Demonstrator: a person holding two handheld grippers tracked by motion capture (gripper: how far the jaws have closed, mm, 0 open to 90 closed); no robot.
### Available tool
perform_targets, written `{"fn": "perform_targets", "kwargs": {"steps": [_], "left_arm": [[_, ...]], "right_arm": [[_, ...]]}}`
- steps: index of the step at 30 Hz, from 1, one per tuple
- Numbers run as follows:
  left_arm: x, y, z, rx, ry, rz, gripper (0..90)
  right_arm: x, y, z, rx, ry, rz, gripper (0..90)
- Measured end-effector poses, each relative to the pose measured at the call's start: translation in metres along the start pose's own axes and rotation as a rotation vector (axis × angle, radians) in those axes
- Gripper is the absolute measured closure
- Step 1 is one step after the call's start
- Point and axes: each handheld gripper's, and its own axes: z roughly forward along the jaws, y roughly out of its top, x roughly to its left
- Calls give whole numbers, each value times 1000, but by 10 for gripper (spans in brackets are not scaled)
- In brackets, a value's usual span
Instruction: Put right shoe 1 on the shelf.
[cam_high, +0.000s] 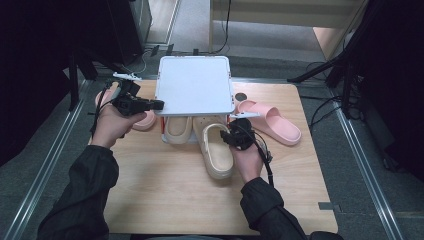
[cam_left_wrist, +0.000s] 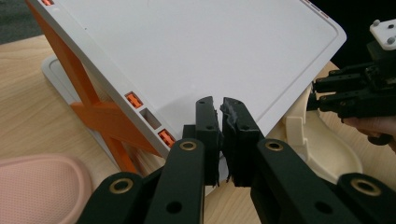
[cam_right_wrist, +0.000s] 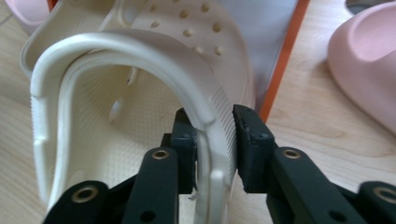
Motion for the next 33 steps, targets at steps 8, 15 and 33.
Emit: {"fn": "perform_targets", "kwargs": {"steps": [8,15,33], "left_arm": [[0,0,1,-2,-7,0,849],[1,0,0,-3,-10,-3,849],[-4,0,2,-4,4,0,848]], "right_arm": [[0,-2,0,-4,48,6,631],[6,-6,-16,-28,82,-22,507],[3,-74,-77,-32,229,-60,900]]}}
